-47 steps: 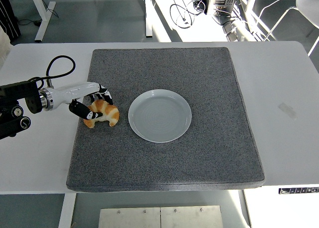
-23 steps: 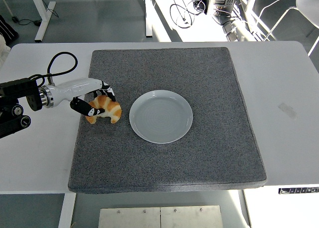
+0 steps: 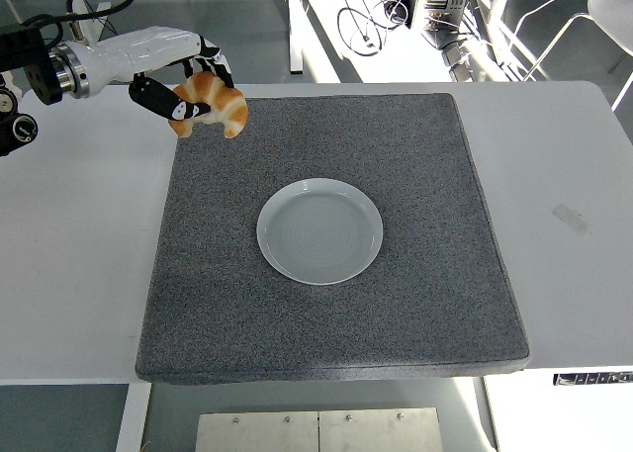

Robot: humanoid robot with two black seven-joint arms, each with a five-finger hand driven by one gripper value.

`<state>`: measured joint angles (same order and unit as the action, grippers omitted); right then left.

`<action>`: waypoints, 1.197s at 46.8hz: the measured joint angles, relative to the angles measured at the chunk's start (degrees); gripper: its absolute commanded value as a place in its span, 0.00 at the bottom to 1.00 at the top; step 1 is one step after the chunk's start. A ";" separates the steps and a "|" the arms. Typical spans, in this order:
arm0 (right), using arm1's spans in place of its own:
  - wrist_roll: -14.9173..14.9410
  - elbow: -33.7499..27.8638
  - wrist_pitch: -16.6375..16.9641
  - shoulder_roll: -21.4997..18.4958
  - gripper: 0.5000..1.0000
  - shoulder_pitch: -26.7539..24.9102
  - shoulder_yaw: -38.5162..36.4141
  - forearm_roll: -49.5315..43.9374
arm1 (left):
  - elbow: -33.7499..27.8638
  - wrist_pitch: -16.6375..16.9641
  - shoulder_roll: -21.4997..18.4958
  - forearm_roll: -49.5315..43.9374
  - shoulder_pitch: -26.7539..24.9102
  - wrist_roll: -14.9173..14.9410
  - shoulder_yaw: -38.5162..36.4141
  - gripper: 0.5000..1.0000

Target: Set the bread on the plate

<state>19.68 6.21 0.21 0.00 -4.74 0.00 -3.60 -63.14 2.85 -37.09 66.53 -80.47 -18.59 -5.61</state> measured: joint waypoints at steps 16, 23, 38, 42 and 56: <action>0.03 -0.01 0.01 0.00 1.00 0.00 0.00 0.00 | 0.06 -0.01 6.37 -0.05 -0.32 -0.04 -0.23 0.00; 0.02 -0.01 0.00 0.00 1.00 0.01 0.01 0.00 | 2.02 -0.05 12.52 0.26 -0.32 0.00 -0.44 0.00; 0.00 -0.04 -0.02 0.00 1.00 0.00 0.00 0.00 | 5.80 -0.03 23.30 0.82 0.36 -0.04 -2.72 0.00; 0.00 -0.04 -0.01 0.00 1.00 -0.01 0.00 0.00 | 6.15 0.26 25.16 0.81 1.37 0.08 -3.82 0.00; 0.00 -0.01 0.05 0.00 1.00 0.01 0.00 0.00 | 7.97 0.48 27.10 0.88 3.79 0.22 -8.41 0.00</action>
<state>19.68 6.21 0.26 0.00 -4.74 0.00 -3.60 -55.16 3.34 -9.99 67.41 -76.68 -18.37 -14.02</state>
